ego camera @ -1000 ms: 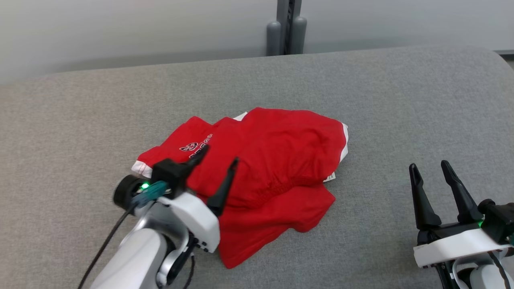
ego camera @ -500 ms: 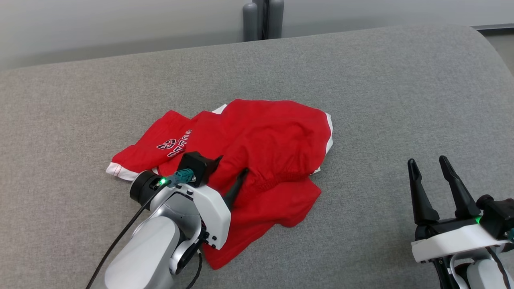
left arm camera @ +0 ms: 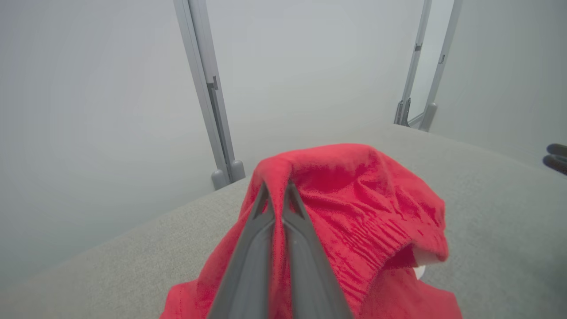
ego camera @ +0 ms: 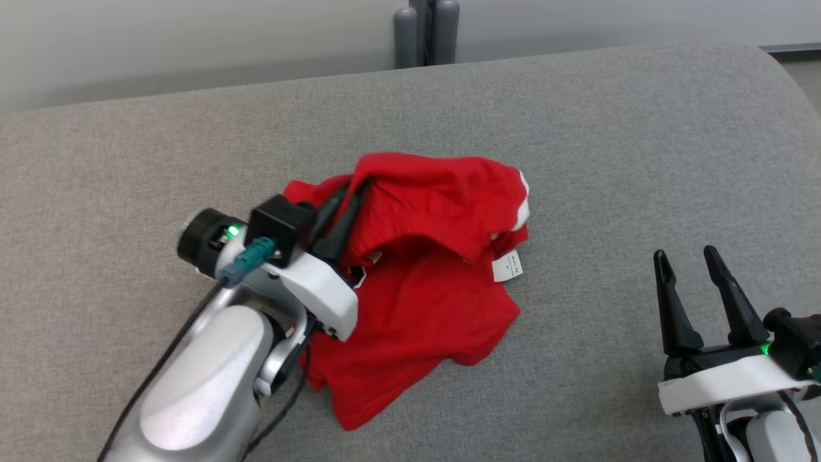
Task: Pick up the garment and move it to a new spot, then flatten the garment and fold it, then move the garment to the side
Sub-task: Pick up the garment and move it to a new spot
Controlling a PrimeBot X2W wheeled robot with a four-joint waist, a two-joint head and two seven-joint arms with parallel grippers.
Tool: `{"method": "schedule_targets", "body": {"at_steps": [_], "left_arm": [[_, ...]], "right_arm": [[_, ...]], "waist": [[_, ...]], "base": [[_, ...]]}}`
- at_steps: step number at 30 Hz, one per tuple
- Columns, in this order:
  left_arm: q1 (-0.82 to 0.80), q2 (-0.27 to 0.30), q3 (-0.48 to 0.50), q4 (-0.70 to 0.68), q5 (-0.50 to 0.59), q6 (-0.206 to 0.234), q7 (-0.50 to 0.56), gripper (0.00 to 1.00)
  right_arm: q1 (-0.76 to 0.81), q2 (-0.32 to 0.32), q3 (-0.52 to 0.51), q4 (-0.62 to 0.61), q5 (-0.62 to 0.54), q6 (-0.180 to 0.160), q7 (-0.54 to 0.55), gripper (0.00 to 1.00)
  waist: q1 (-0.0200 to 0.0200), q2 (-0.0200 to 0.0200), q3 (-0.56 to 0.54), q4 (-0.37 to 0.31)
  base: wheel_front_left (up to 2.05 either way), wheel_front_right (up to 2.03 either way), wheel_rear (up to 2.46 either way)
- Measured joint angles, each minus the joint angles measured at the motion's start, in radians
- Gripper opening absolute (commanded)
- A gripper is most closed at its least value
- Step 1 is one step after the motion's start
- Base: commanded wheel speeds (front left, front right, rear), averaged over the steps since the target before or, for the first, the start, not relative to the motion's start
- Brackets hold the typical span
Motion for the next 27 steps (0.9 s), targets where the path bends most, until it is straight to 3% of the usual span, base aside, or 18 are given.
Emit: {"method": "schedule_targets", "body": {"at_steps": [7,14,23,27], "left_arm": [[-0.012,0.073,0.132,-0.092,0.009,0.105,-0.078,0.0],[0.043,0.143,0.223,-0.155,-0.002,0.174,-0.095,0.0],[0.193,0.167,0.297,-0.174,-0.059,0.226,-0.126,0.0],[0.23,0.16,0.314,-0.161,-0.085,0.228,-0.151,0.0]], "right_arm": [[0.004,0.0,-0.015,-0.003,0.0,0.0,-0.002,1.0],[0.027,-0.002,-0.026,-0.017,-0.005,0.0,-0.003,1.0],[0.044,-0.028,-0.032,-0.067,-0.036,0.0,0.03,1.0],[0.048,-0.039,-0.04,-0.091,-0.05,0.0,0.053,1.0]], "waist": [[0.0,0.0,-0.011,0.031],[0.0,0.0,-0.027,0.118],[0.0,0.0,-0.044,0.304],[0.0,0.0,-0.046,0.376]], "base": [[0.0,0.0,0.0],[0.0,0.0,0.0],[0.0,0.0,0.0],[0.0,0.0,0.0]]}}
